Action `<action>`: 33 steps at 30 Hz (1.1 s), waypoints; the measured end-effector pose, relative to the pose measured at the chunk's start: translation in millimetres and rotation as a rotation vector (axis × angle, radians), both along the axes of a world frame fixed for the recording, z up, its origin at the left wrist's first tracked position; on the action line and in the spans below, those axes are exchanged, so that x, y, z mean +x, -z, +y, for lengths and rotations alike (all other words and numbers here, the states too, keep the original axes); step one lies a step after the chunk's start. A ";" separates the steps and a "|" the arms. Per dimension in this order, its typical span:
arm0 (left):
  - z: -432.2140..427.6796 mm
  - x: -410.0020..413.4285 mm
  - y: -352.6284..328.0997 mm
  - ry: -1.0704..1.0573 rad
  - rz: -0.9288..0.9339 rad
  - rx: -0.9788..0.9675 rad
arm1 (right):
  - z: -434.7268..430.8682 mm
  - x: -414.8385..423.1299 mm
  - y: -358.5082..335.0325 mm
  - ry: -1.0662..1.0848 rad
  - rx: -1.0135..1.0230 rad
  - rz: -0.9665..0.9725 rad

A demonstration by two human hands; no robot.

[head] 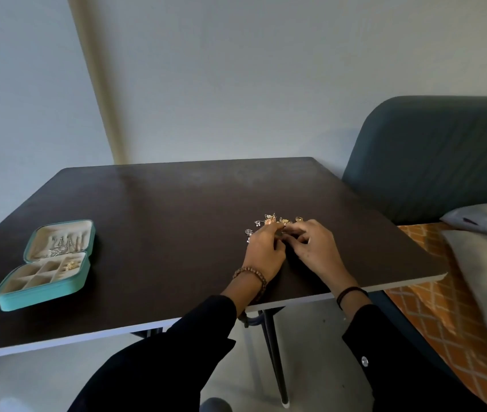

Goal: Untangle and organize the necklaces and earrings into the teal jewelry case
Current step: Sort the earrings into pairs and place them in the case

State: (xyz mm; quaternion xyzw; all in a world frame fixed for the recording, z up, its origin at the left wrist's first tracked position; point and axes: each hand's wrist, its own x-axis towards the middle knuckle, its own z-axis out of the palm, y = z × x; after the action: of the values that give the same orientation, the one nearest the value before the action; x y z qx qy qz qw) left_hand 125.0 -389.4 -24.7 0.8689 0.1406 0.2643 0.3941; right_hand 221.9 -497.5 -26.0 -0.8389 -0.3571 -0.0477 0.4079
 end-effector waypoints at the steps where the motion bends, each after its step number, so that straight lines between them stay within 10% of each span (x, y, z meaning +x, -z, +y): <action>1: 0.9 2.0 0.8 0.004 0.010 0.021 | 0.3 1.0 1.1 0.000 -0.012 -0.009; 33: -14.8 -54.0 -19.6 -0.169 -0.186 0.012 | -29.9 -62.0 -21.2 -0.218 0.312 0.267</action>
State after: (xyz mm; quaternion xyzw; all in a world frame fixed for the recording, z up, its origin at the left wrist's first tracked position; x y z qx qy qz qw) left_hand 71.0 -404.3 -5.1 0.8280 0.1747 0.3770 0.3765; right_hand 159.9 -527.5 -4.8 -0.7213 -0.3766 0.0535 0.5789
